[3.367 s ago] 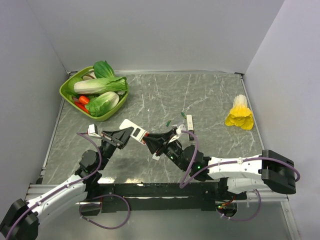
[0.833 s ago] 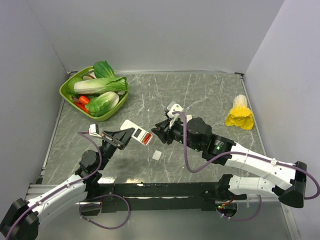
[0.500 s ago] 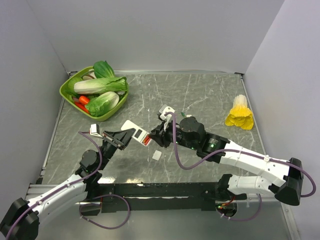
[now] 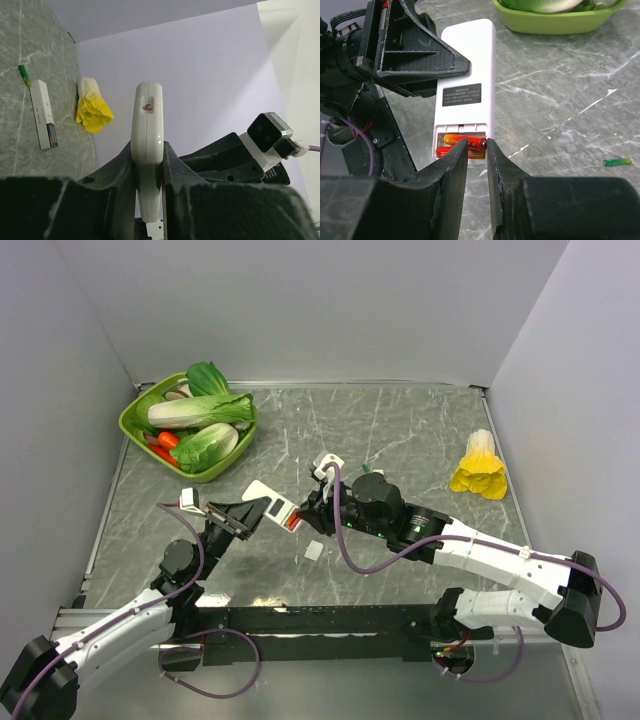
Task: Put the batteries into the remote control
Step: Load the battery into the remote control.
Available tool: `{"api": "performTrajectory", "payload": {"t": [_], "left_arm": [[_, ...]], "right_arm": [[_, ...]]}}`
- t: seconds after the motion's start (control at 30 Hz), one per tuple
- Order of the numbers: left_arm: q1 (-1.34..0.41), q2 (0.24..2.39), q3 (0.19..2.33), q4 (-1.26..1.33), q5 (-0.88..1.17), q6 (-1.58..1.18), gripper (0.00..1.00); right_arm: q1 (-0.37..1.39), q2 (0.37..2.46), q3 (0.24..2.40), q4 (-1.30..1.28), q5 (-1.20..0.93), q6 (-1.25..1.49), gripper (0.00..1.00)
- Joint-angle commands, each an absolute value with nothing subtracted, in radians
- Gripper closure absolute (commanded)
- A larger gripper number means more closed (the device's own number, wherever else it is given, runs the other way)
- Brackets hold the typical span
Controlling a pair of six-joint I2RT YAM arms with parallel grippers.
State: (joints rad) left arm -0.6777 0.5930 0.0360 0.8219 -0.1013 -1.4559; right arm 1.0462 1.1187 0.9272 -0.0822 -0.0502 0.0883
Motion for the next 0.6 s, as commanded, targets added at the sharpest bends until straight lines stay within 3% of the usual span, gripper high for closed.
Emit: {"api": "performTrajectory", "payload": {"t": [0.0, 0.57], "left_arm": [[-0.681, 0.595, -0.021, 0.89, -0.084, -1.457, 0.99], [-0.681, 0.581, -0.021, 0.94, -0.084, -1.425, 0.99]], "right_arm": [[1.04, 1.129, 0.939, -0.06, -0.071, 0.097, 0.71], [1.042, 1.183, 0.962, -0.12, -0.097, 0.101, 0.84]]}}
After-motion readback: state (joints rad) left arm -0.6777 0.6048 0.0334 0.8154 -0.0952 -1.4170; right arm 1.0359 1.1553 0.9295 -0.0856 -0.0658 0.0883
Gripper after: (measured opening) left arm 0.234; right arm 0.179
